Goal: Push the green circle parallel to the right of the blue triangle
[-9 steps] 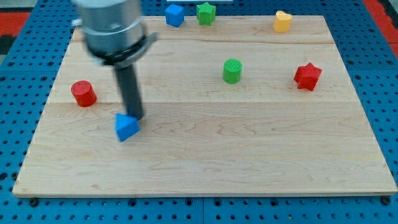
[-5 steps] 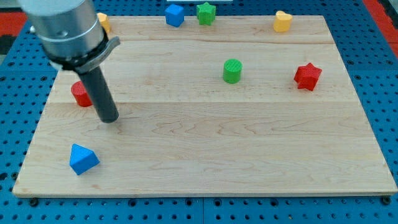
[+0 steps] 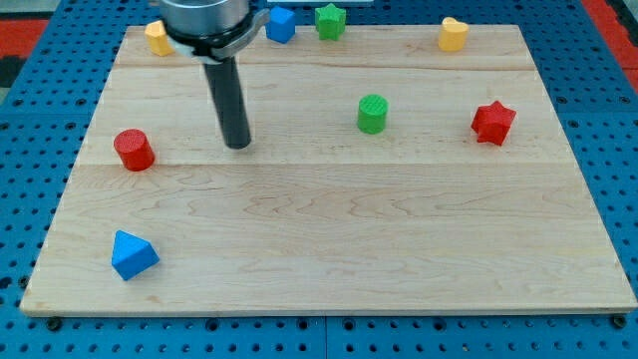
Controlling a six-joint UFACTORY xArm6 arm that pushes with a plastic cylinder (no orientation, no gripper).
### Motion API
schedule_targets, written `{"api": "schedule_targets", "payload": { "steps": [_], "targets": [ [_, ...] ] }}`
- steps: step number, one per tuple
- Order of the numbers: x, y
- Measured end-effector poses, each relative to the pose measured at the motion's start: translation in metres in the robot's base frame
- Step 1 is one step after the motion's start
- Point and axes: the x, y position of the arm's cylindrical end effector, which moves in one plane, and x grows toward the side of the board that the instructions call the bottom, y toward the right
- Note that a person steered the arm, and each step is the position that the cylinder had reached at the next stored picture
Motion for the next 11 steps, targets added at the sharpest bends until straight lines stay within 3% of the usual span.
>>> {"api": "schedule_targets", "payload": {
  "steps": [1, 4, 5, 6, 7, 9, 11],
  "targets": [
    [-0.063, 0.065],
    [-0.076, 0.079],
    [-0.113, 0.107],
    [-0.113, 0.175],
    [-0.085, 0.2],
    [-0.039, 0.154],
    [-0.042, 0.115]
  ]
}}
